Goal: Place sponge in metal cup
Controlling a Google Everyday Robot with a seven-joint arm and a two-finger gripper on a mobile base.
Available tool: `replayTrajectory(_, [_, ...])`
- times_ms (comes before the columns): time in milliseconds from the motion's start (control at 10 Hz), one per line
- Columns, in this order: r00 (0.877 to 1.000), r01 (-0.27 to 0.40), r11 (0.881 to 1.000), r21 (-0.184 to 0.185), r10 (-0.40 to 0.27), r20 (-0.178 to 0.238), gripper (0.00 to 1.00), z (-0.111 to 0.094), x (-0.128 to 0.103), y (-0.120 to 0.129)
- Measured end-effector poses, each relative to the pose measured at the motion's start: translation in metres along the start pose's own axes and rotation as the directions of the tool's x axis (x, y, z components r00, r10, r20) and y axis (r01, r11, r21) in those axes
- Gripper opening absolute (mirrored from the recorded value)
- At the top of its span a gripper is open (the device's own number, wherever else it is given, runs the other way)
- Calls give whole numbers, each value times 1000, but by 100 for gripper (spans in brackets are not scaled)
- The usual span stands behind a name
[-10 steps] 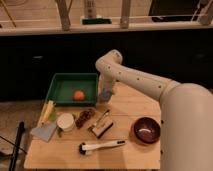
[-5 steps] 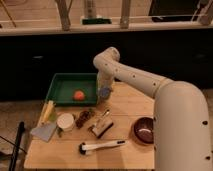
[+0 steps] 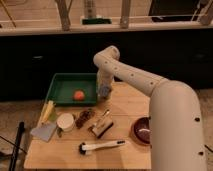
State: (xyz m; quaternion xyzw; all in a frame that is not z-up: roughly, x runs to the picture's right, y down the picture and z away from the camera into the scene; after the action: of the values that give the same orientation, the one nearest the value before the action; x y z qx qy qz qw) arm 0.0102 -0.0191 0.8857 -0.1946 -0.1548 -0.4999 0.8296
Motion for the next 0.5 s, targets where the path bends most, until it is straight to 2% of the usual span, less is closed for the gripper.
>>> replayTrajectory(500, [999, -38, 999, 7, 38, 6, 2, 4, 10, -1])
